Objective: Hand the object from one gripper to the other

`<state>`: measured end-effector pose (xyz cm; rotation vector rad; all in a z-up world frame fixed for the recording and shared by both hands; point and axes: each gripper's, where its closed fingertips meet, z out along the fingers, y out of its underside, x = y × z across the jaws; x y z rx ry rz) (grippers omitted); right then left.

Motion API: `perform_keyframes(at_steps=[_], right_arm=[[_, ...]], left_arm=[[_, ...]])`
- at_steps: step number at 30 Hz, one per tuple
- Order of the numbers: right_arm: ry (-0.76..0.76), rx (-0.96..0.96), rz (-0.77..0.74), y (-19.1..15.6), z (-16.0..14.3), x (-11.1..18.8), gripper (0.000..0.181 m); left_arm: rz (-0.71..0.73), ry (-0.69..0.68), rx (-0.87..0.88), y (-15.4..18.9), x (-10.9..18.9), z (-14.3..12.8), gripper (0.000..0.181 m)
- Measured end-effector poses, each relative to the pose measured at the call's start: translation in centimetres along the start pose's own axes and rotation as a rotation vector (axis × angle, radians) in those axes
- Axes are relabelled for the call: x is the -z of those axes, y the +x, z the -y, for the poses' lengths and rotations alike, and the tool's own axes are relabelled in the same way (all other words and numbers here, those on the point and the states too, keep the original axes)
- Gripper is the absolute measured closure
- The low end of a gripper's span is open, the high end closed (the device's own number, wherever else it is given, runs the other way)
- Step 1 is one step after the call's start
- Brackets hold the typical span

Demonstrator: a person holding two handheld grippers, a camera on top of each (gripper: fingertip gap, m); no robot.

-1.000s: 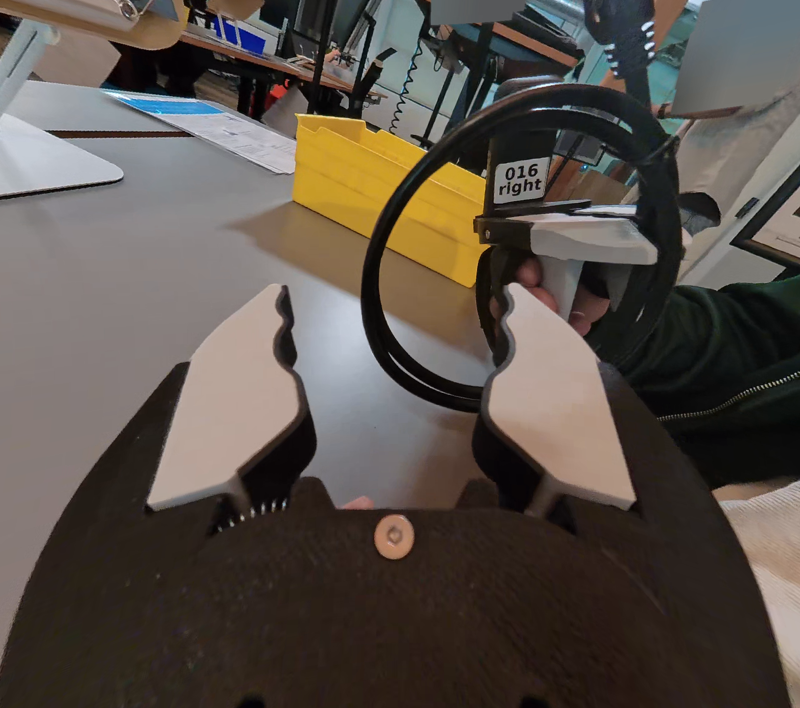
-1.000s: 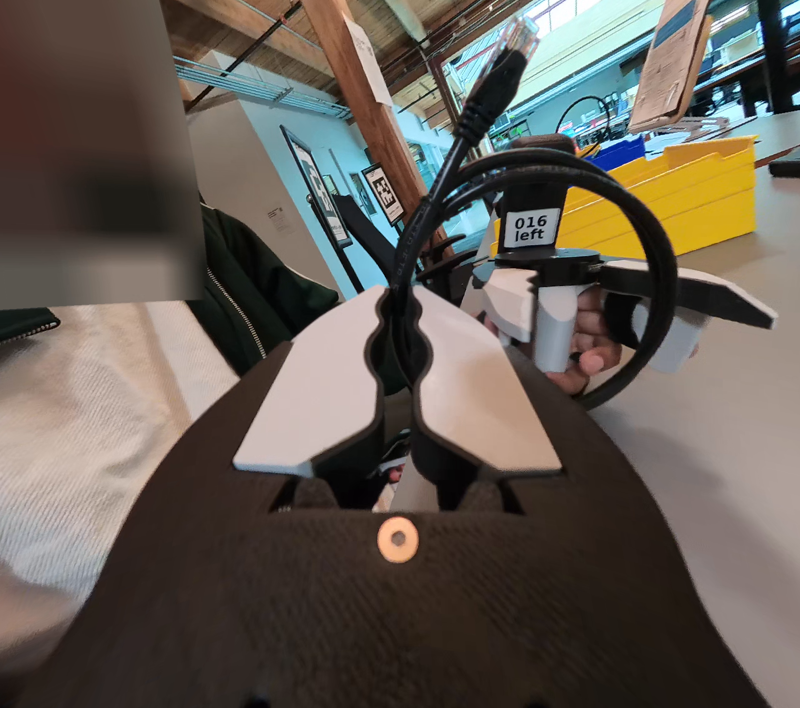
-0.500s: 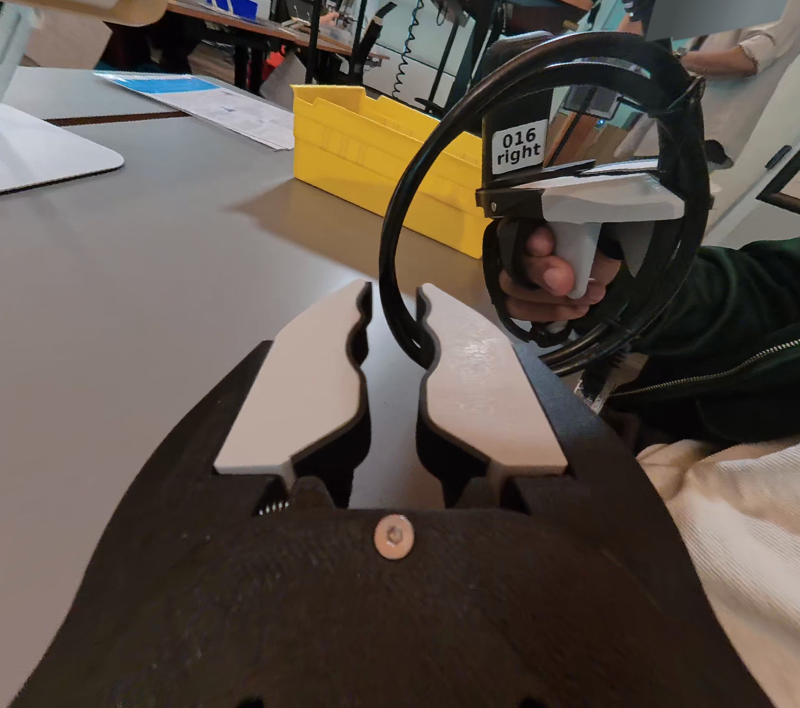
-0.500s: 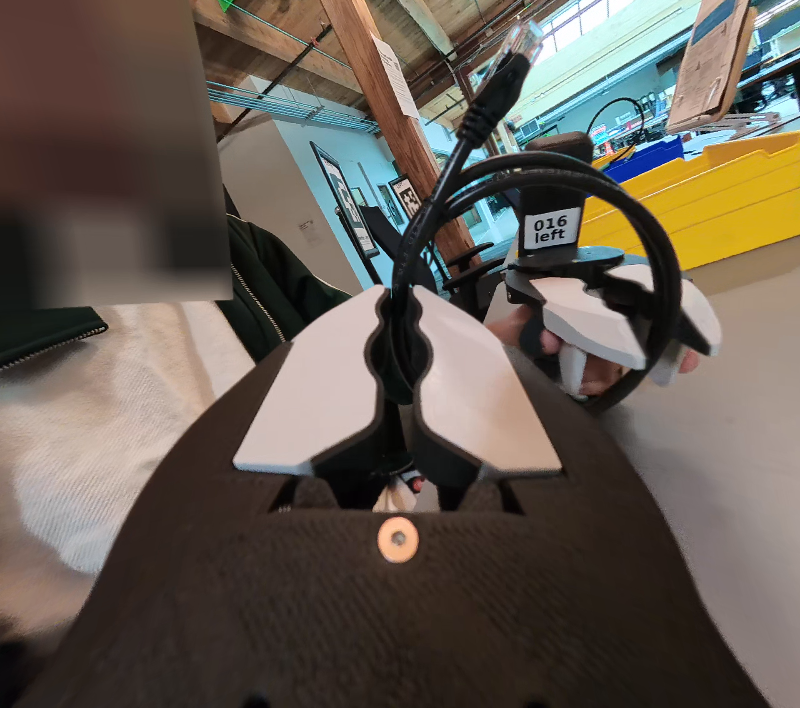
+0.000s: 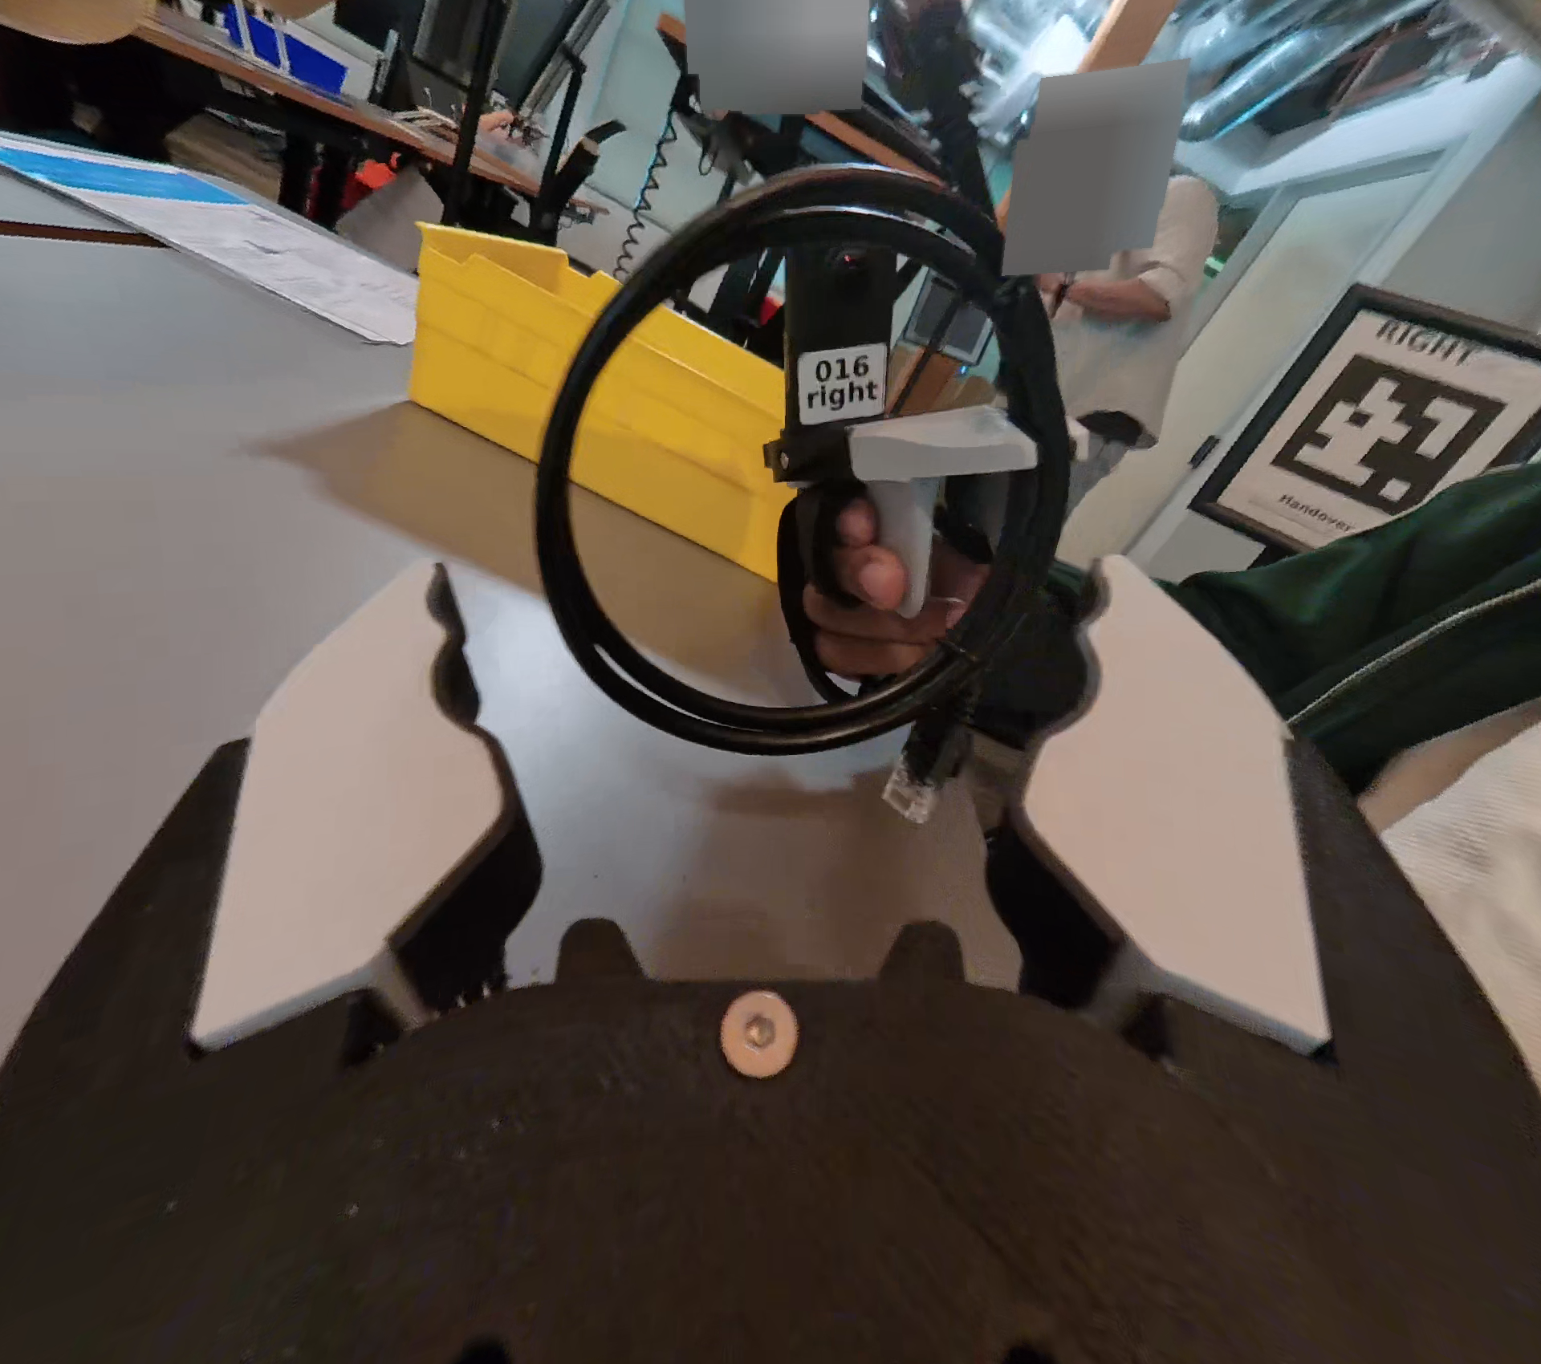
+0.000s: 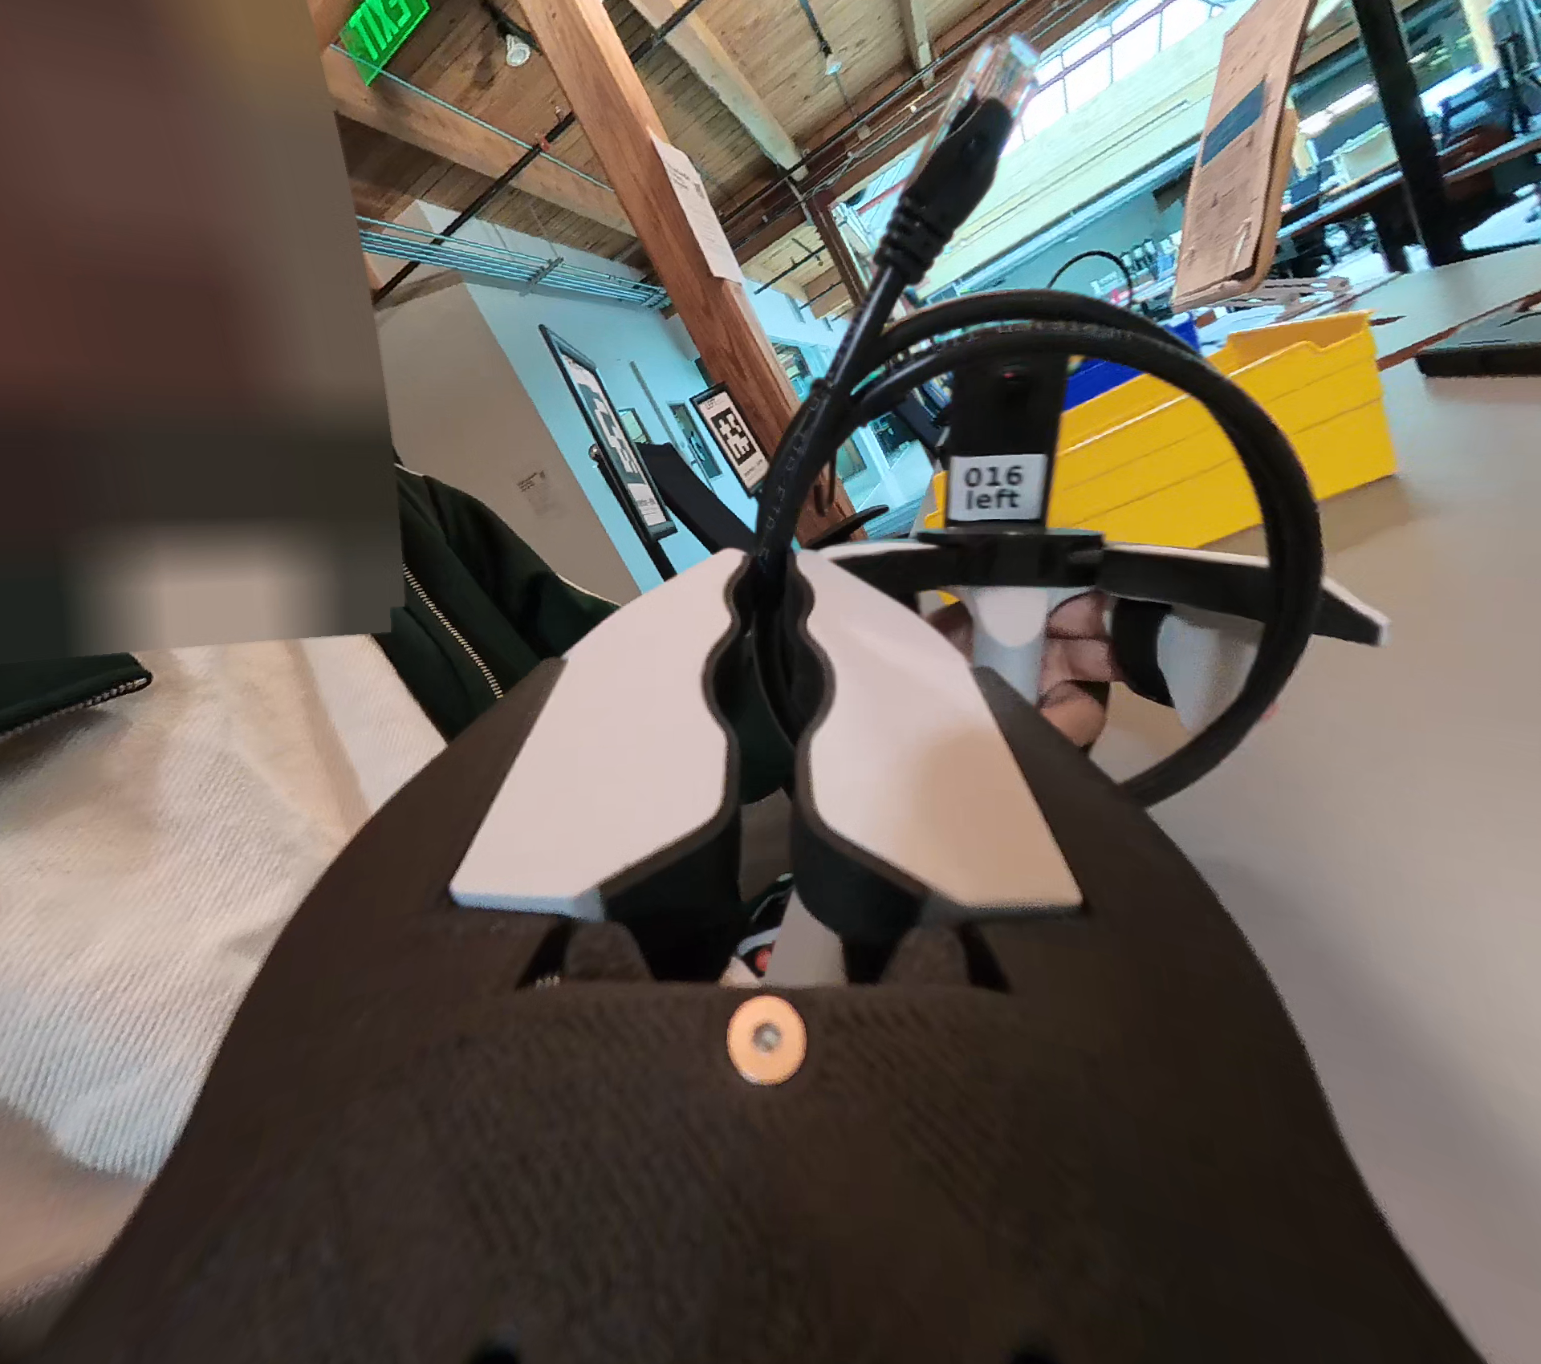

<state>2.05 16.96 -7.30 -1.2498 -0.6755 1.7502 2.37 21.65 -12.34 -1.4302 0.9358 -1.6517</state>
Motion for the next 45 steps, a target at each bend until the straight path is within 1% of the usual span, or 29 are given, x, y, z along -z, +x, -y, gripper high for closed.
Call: perform_keyframes(at_steps=[1,2,4,8,14,21,24,26,28,32,35,38,42,45], right_arm=[[-0.010,-0.001,-0.024,0.4,-0.1,0.1,0.175],[-0.028,0.006,-0.060,0.9,-0.4,0.1,0.175],[-0.074,0.031,-0.101,1.4,-1.1,0.0,0.175],[-0.107,0.049,-0.083,0.9,-1.7,-0.8,0.175],[-0.105,0.044,-0.074,0.8,-1.9,-1.1,0.175],[-0.107,0.102,-0.105,1.0,-2.0,-1.3,0.175],[-0.100,0.141,-0.111,0.9,-1.9,-1.4,0.173],[-0.094,0.159,-0.122,1.0,-1.9,-1.5,0.166],[-0.079,0.171,-0.144,1.3,-1.6,-1.5,0.152],[-0.034,0.168,-0.156,1.4,-0.9,-1.3,0.138],[0.006,0.166,-0.178,1.7,-0.2,-0.8,0.131],[0.047,0.172,-0.210,2.1,0.6,-0.2,0.129],[0.093,0.195,-0.250,2.6,1.5,0.7,0.124],[0.134,0.234,-0.264,2.6,2.3,1.1,0.111]], left_arm=[[0.004,-0.018,-0.020,0.3,-0.3,-0.3,0.038],[0.006,-0.035,-0.036,0.5,-0.6,-0.6,0.035],[0.006,-0.058,-0.036,0.9,-1.1,-1.1,0.034],[0.034,-0.088,-0.013,0.5,-1.5,-1.9,0.034],[0.099,-0.156,-0.143,0.1,-1.7,-2.7,0.034],[0.171,-0.185,-0.237,-0.5,-1.4,-2.7,0.044],[0.169,-0.177,-0.248,-0.4,-1.3,-2.3,0.049],[0.158,-0.155,-0.245,-0.2,-1.2,-1.9,0.051],[0.157,-0.143,-0.247,-0.1,-1.2,-1.7,0.051],[0.158,-0.134,-0.261,-0.1,-1.1,-1.5,0.052],[0.167,-0.125,-0.264,-0.2,-1.0,-1.3,0.052],[0.173,-0.107,-0.260,-0.4,-0.8,-1.0,0.051],[0.119,-0.089,-0.176,-0.1,-0.8,-1.0,0.051],[0.044,-0.089,-0.080,0.5,-1.1,-1.4,0.051]])
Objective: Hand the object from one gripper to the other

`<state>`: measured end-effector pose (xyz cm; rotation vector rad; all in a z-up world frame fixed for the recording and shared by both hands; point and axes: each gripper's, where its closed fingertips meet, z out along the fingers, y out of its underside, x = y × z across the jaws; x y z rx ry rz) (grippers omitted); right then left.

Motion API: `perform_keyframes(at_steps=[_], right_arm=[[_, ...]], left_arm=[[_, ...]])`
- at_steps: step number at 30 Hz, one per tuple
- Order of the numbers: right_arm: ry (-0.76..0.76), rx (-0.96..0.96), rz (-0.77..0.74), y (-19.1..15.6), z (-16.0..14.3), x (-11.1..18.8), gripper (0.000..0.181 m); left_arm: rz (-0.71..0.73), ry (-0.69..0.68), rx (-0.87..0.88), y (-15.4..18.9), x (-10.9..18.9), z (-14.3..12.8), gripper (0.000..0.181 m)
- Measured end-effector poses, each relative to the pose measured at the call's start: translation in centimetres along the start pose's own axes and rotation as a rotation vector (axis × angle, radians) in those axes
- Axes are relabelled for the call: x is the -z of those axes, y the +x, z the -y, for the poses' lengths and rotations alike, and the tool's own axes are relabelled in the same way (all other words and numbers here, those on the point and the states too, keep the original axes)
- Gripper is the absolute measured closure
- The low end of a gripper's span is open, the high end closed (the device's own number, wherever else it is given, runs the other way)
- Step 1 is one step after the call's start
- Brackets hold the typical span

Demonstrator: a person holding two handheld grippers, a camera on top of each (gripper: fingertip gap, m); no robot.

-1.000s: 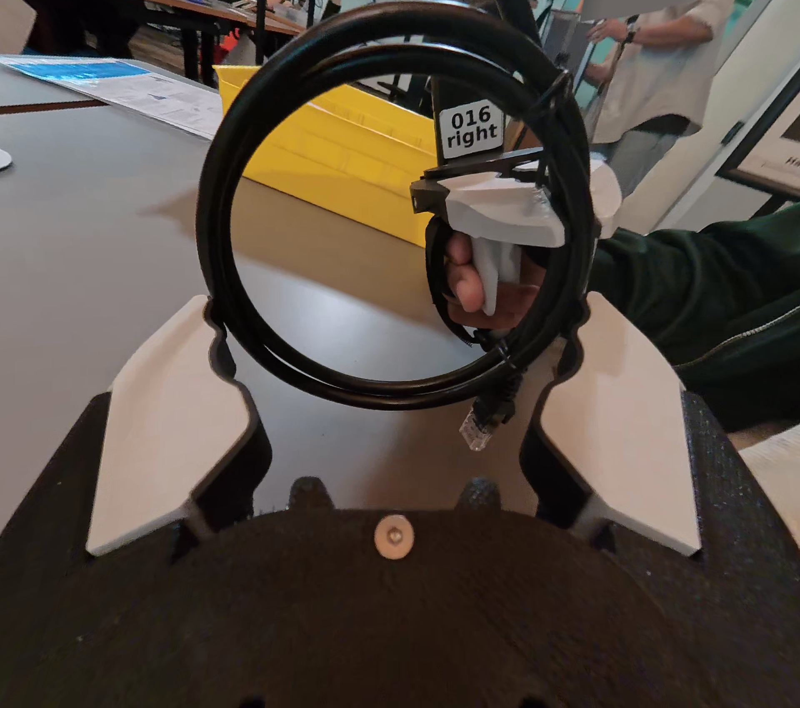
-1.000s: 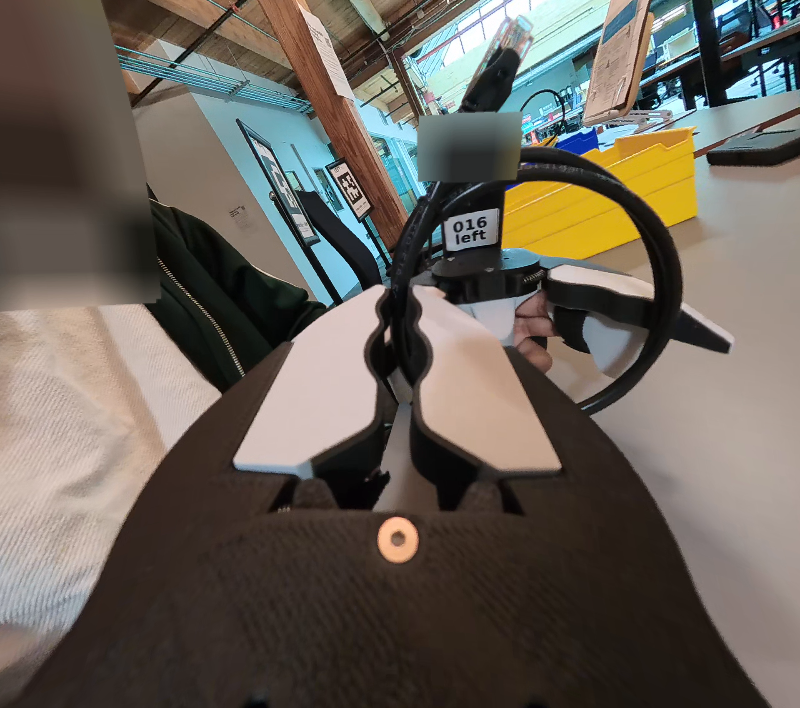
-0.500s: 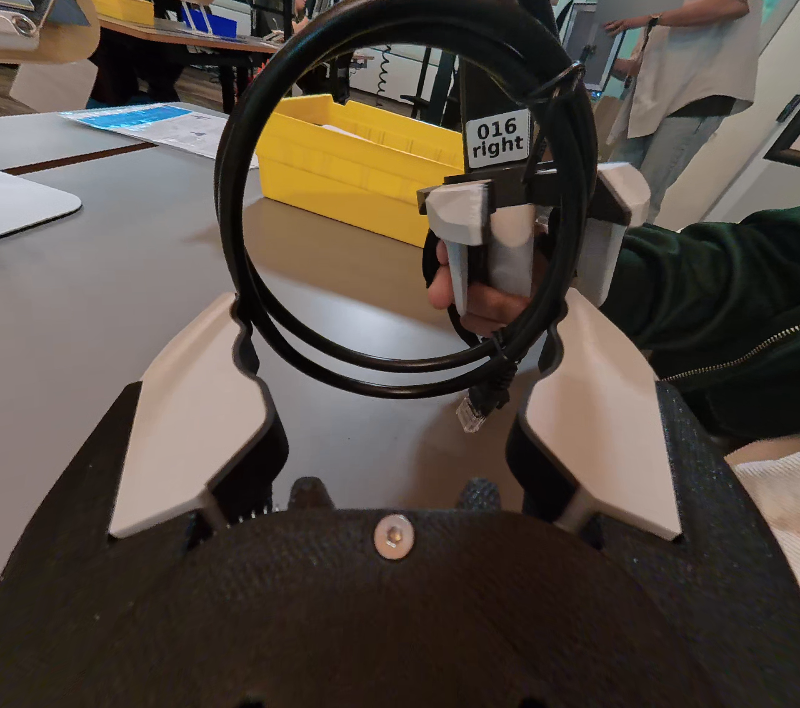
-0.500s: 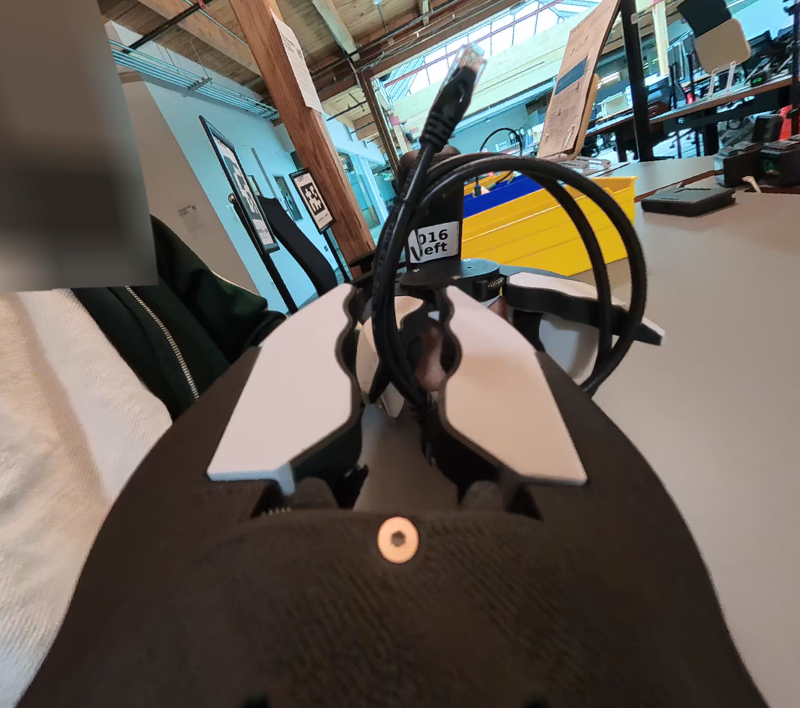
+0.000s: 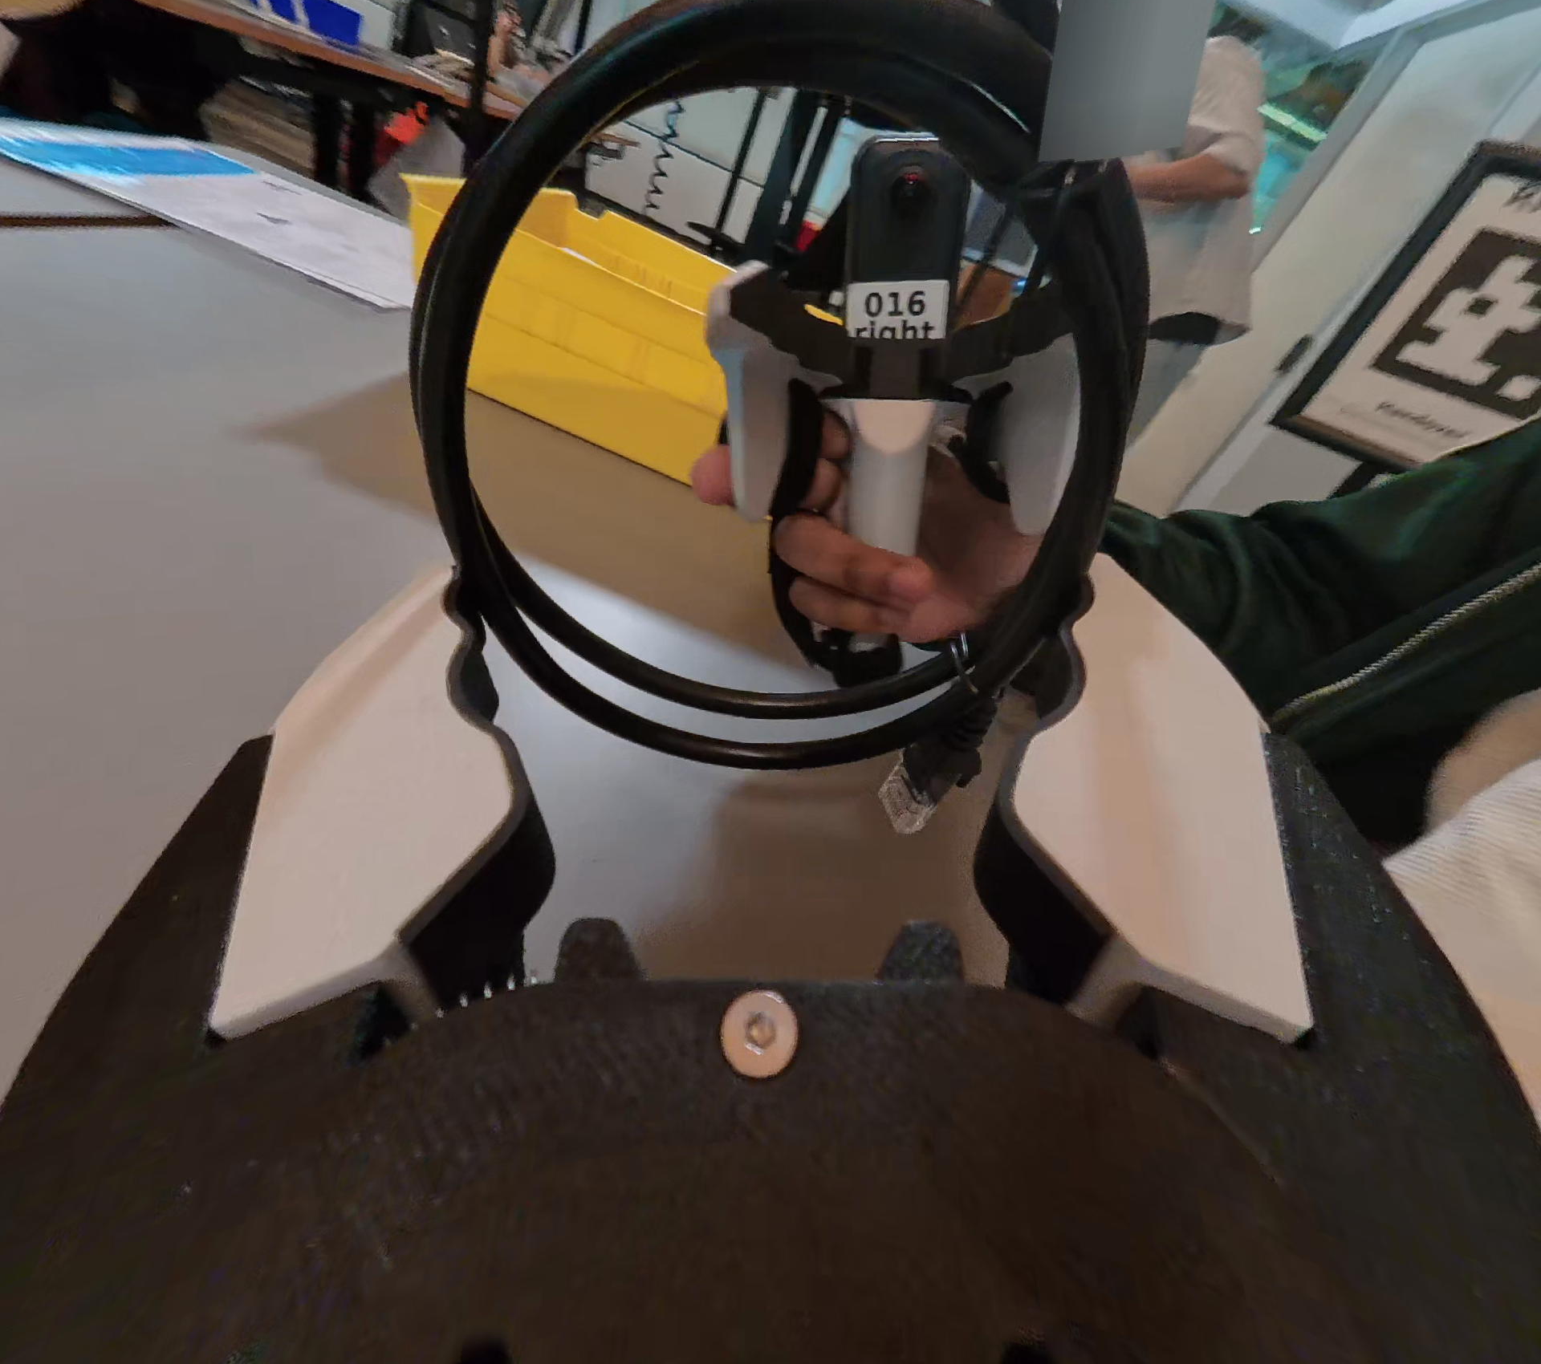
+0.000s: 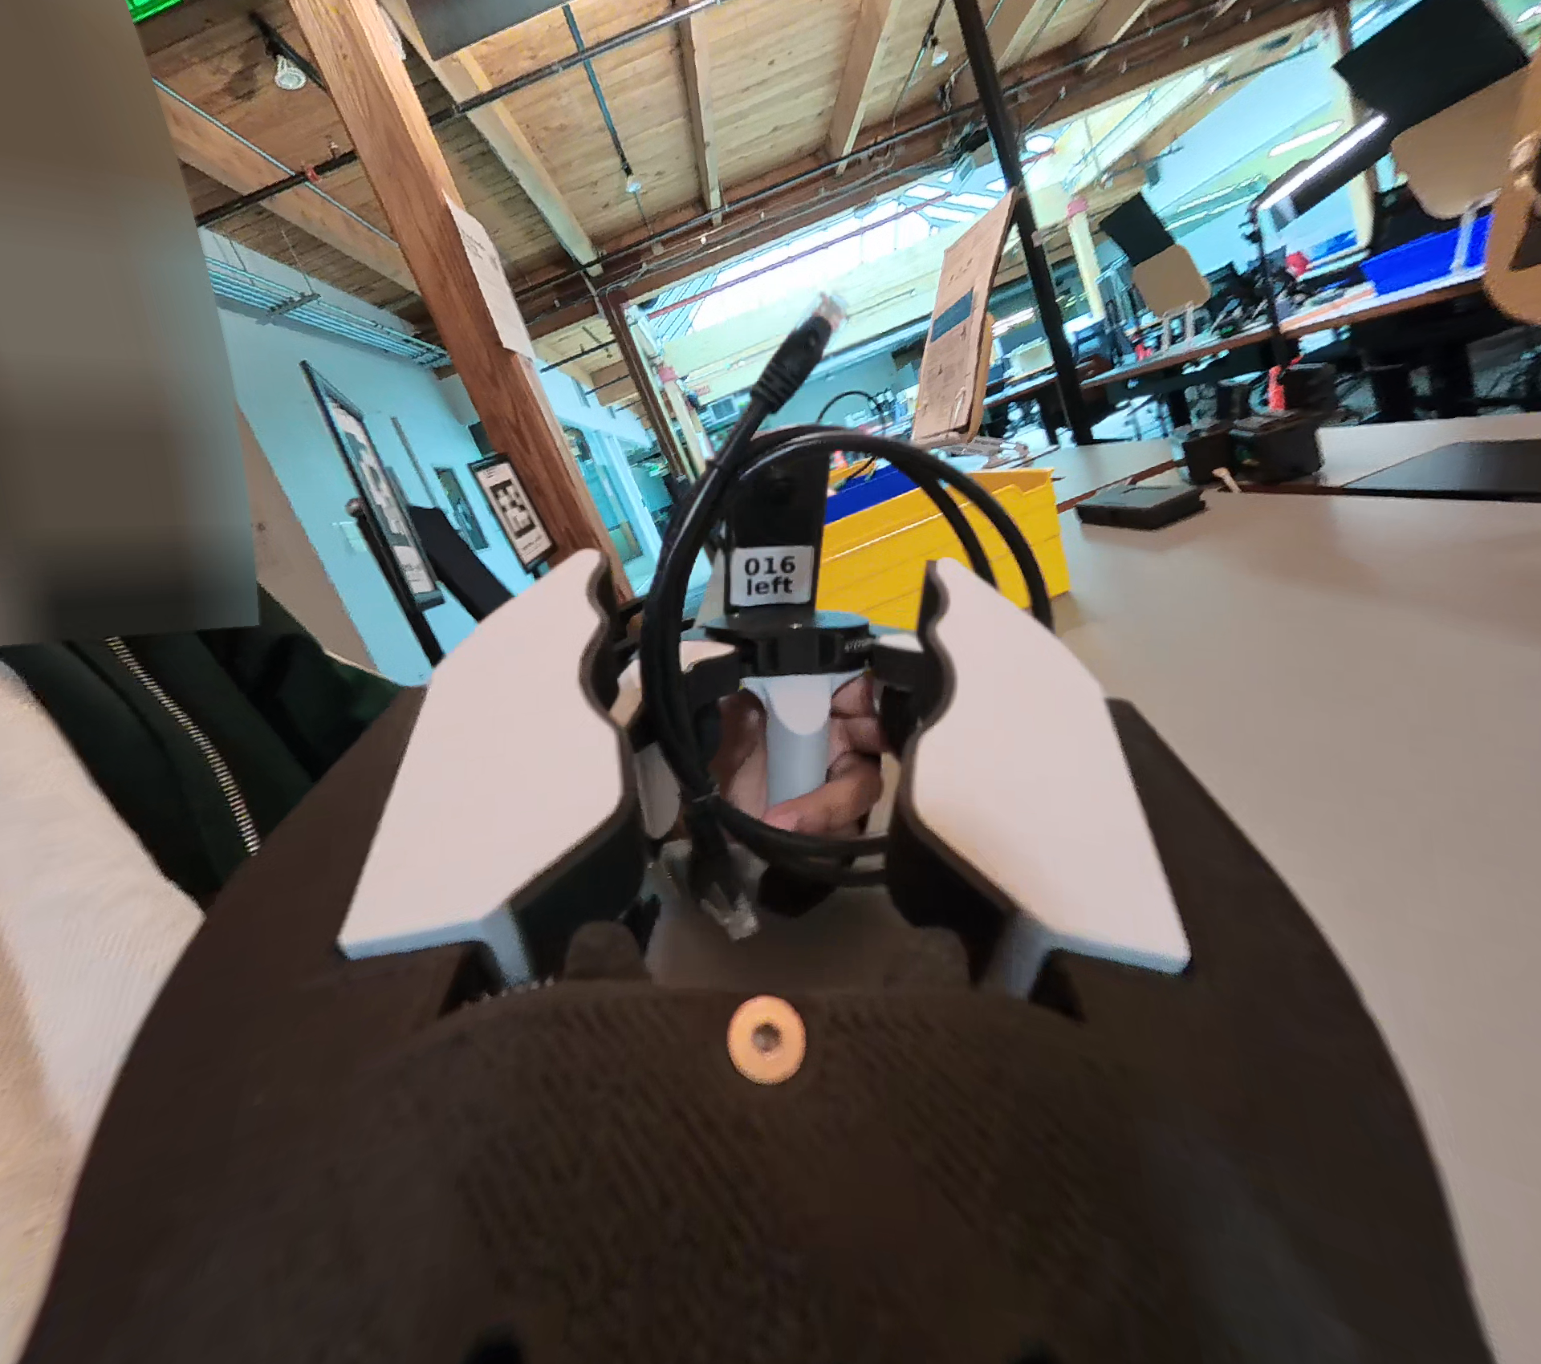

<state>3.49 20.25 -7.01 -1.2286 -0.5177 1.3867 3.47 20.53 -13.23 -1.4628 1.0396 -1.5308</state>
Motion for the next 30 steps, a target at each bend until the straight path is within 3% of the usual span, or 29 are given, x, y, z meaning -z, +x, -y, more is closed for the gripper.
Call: perform_keyframes(at_steps=[5,9,14,19,30], right_arm=[[-0.028,-0.010,-0.107,2.0,-0.7,-0.1,0.065],[-0.114,-0.031,-0.102,1.9,-2.5,-0.8,0.051],[-0.213,0.041,-0.052,0.4,-4.1,-1.7,0.049],[-0.270,-0.009,-0.001,-0.4,-5.1,-1.8,0.055],[-0.245,-0.006,-0.007,-0.3,-4.3,-1.6,0.062]], left_arm=[[-0.063,-0.042,0.027,0.9,-0.5,-0.8,0.051],[-0.078,-0.111,-0.007,1.4,-1.0,-2.0,0.052],[-0.147,-0.197,-0.015,2.9,-1.6,-3.5,0.051],[-0.184,-0.266,-0.012,3.8,-1.9,-4.6,0.051],[-0.168,-0.207,-0.011,3.5,-1.8,-3.8,0.045]])
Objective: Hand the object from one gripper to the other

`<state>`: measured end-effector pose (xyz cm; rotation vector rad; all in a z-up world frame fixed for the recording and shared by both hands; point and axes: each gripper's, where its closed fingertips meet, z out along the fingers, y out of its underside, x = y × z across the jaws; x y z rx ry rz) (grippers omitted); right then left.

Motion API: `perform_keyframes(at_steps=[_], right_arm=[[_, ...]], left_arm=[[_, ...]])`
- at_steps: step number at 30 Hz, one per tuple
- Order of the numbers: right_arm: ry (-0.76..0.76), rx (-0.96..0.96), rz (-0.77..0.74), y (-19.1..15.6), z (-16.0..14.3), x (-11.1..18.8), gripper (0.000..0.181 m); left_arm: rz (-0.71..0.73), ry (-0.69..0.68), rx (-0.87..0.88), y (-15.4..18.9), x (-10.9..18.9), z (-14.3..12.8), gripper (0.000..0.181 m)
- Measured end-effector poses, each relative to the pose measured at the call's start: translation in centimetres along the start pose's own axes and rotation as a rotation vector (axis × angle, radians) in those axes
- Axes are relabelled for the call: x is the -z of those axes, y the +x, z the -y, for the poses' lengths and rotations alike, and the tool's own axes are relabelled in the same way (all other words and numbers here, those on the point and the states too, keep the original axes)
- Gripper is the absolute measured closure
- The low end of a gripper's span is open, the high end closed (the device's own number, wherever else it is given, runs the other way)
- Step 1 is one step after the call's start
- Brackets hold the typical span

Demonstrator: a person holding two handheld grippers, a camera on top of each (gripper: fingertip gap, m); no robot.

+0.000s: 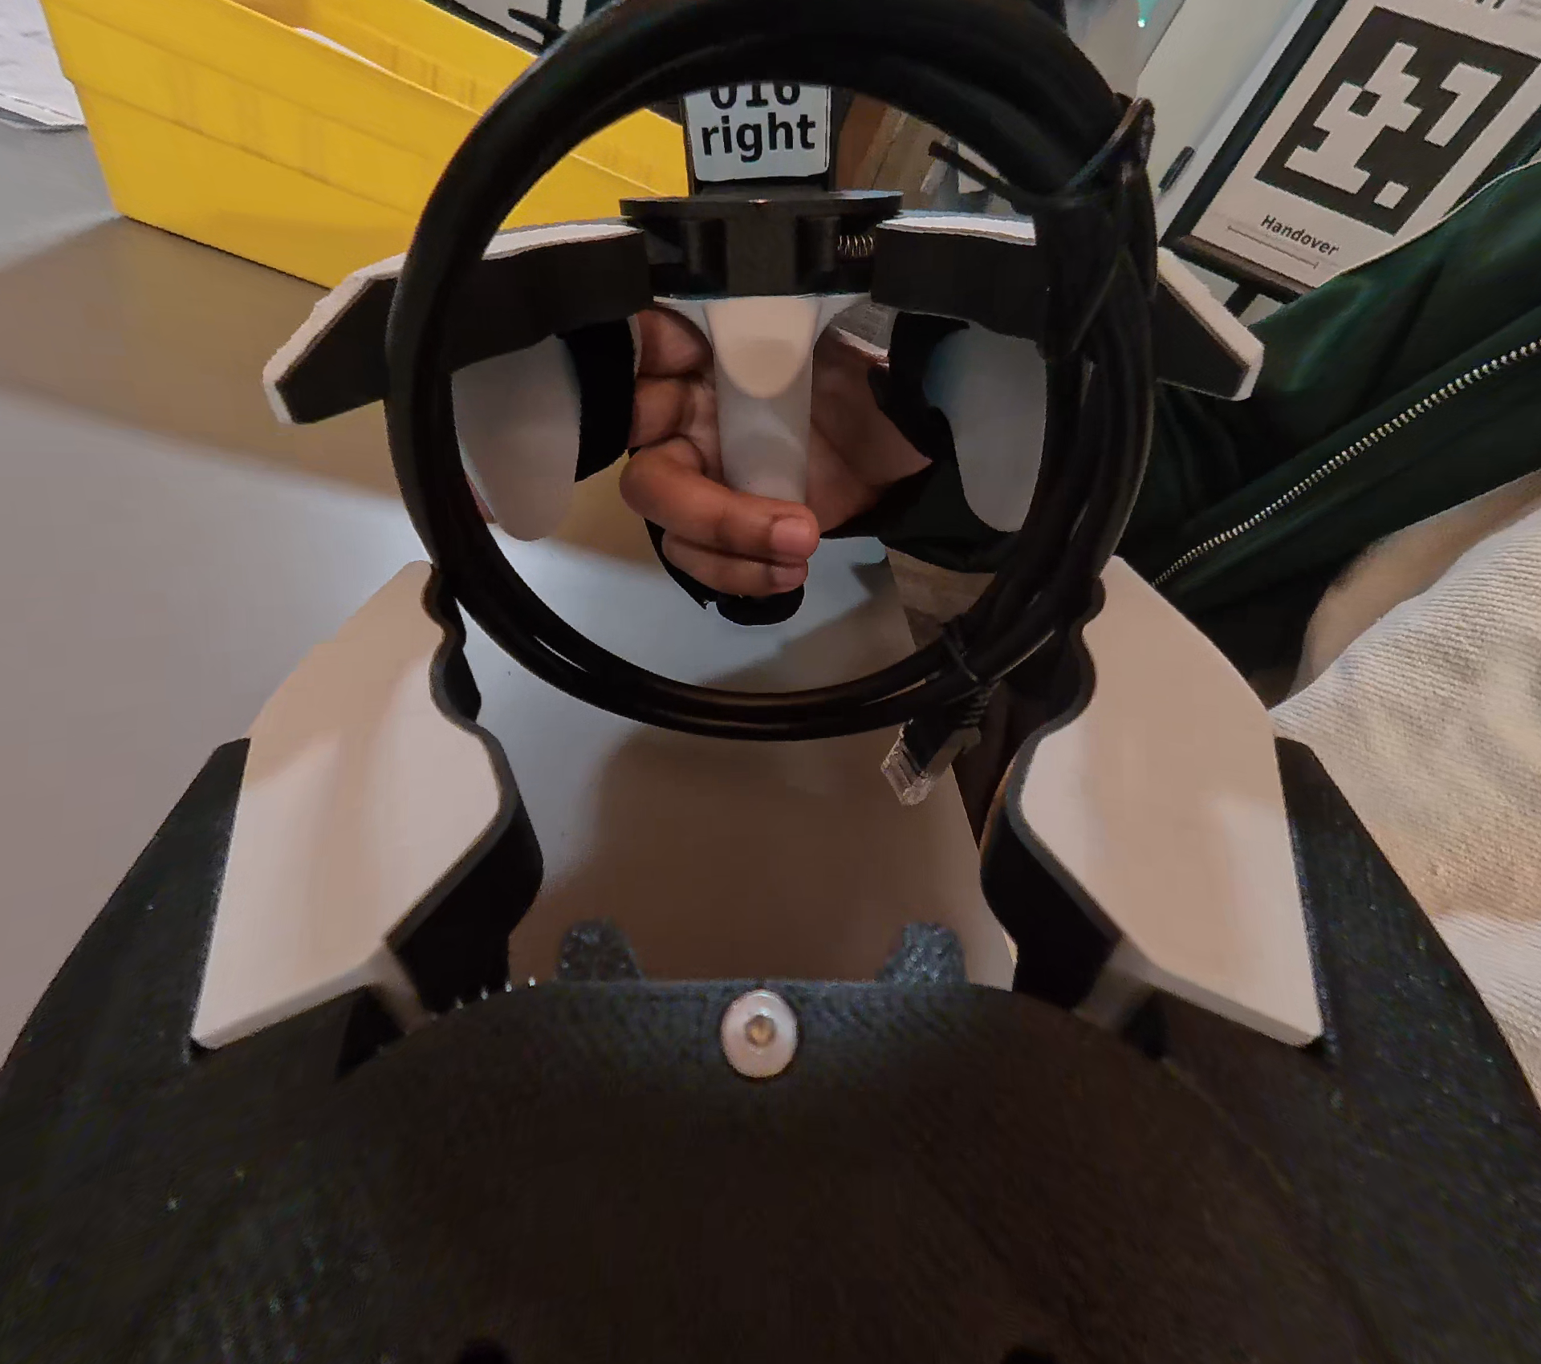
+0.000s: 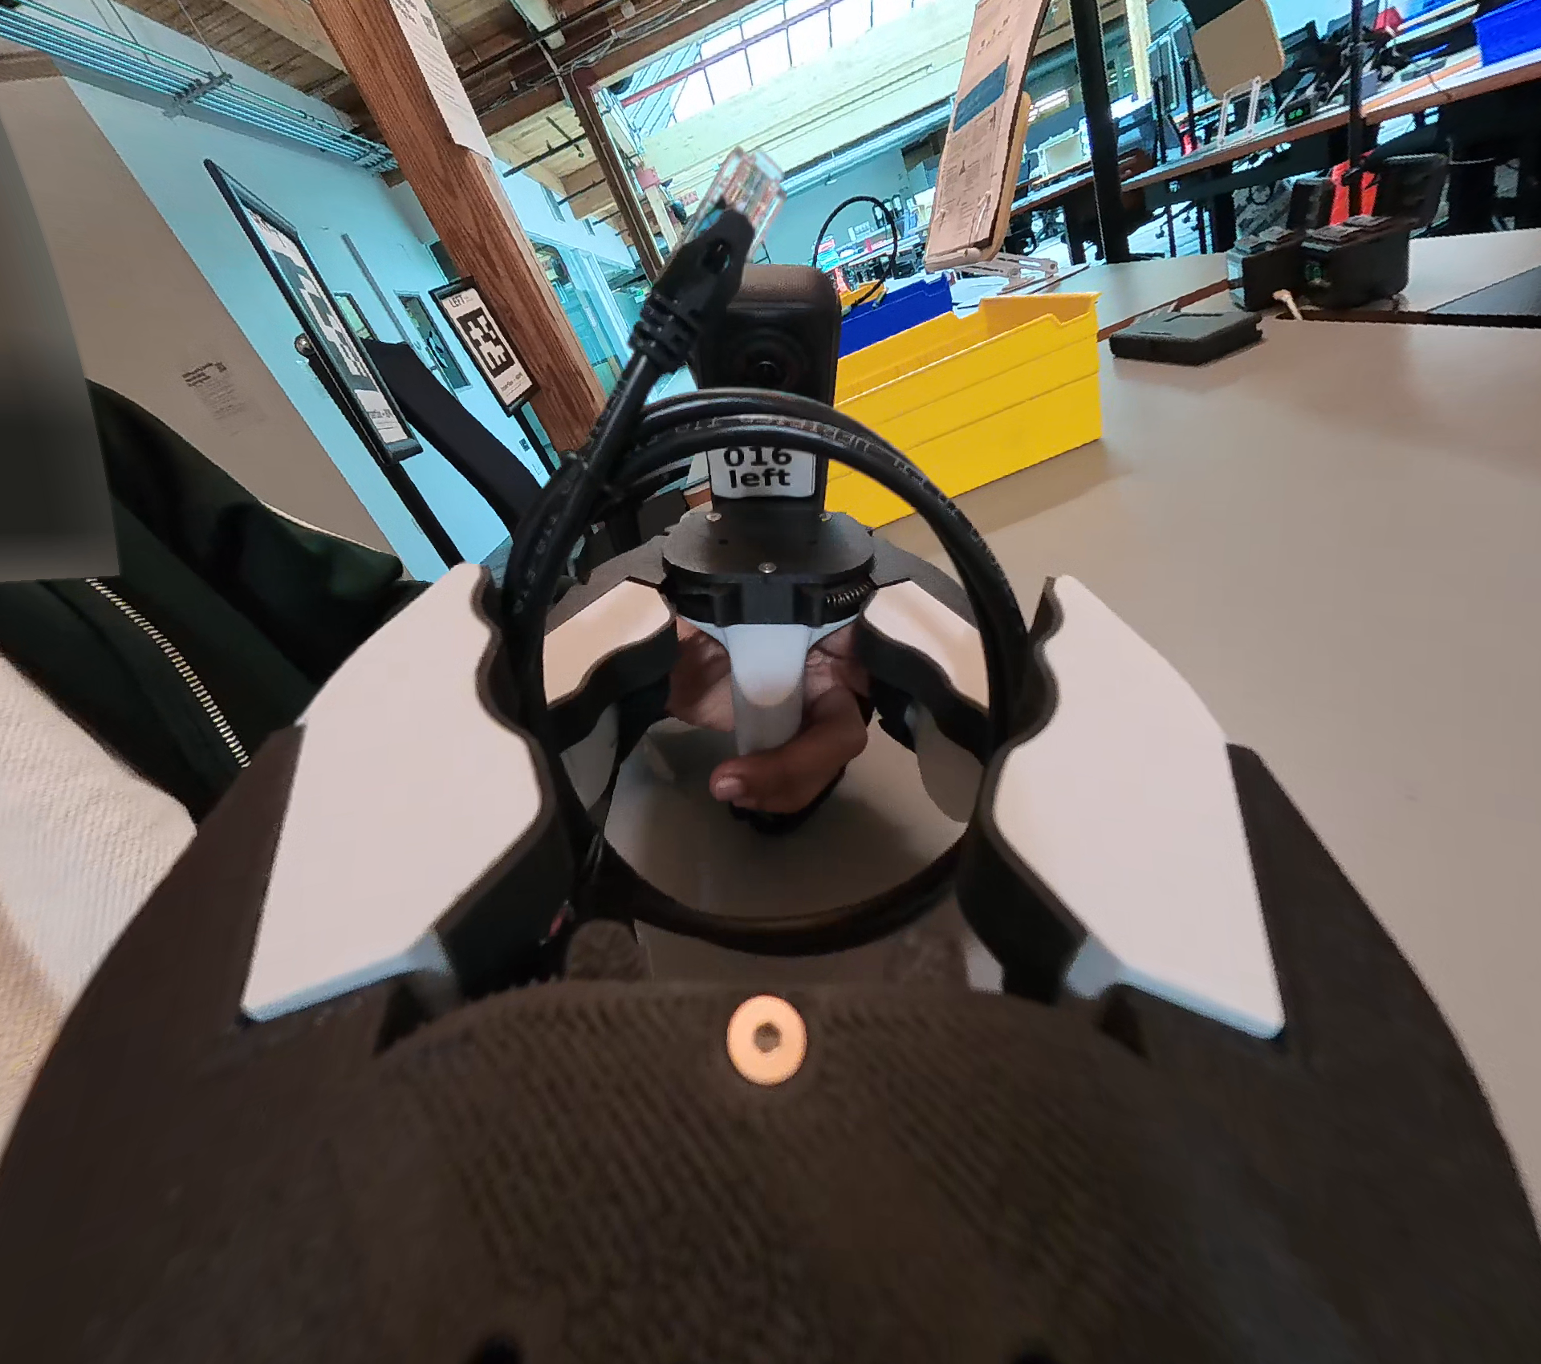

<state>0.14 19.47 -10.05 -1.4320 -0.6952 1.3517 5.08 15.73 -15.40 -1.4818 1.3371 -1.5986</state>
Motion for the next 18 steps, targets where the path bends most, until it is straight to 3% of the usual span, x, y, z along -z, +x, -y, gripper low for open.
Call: perform_keyframes(at_steps=[18], right_arm=[[0.078,0.011,-0.016,0.2,1.4,0.7,0.067]], left_arm=[[0.010,0.078,0.014,-0.5,0.6,1.0,0.043]])
